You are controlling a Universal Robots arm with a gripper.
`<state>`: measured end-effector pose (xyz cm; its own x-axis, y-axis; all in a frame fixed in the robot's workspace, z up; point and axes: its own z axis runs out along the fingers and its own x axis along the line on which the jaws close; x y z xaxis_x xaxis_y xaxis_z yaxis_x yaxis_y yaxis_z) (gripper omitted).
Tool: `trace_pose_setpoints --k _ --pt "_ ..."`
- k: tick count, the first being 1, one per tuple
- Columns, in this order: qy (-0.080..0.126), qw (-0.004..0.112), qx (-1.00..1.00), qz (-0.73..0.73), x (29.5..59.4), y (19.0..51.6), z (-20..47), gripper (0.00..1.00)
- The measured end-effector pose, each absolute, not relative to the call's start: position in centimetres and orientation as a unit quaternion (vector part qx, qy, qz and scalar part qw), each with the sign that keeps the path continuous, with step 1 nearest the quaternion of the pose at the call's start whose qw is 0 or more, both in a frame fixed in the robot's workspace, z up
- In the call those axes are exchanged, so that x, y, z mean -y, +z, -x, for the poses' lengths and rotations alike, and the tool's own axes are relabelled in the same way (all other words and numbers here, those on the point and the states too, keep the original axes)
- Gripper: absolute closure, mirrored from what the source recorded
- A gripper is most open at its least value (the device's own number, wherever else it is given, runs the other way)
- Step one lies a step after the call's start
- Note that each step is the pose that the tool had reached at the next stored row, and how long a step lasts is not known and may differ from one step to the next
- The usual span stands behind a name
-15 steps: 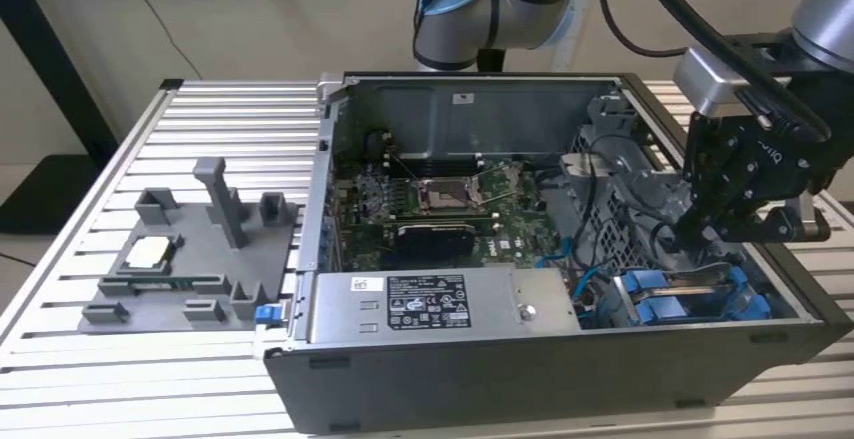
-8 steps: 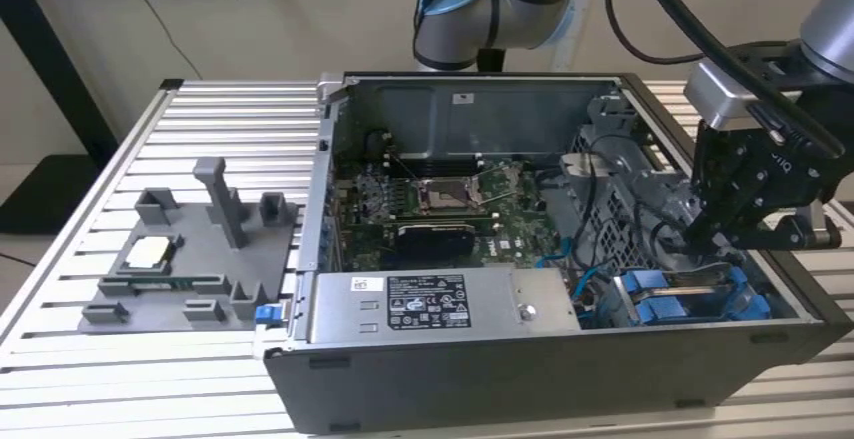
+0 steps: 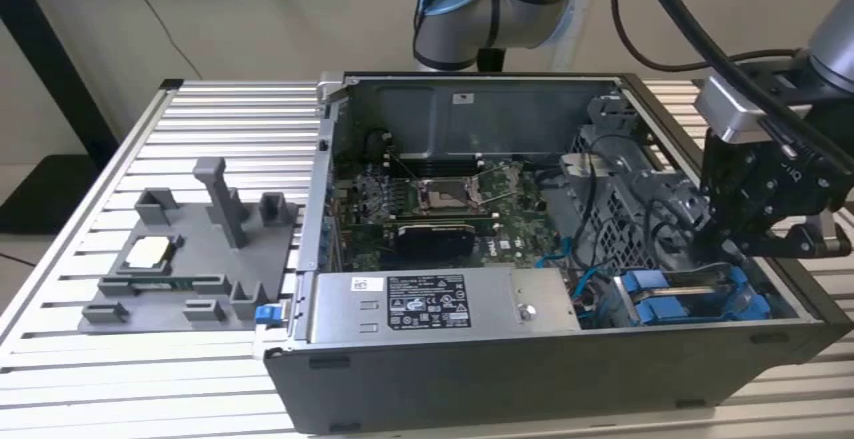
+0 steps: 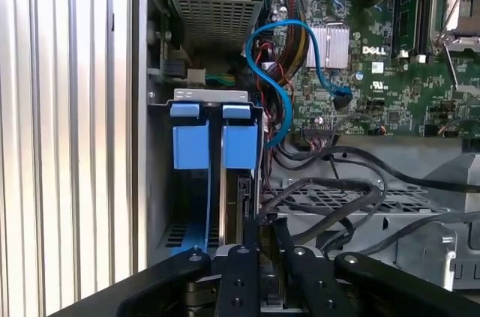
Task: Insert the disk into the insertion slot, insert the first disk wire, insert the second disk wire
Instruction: 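Insert the first disk wire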
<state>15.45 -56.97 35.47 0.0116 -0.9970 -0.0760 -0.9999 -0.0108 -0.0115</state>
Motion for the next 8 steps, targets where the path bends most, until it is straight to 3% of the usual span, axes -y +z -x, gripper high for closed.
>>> trace_pose_setpoints --k 8 --pt "0.023 0.031 -0.703 0.711 57.23 34.63 -15.97 0.81"
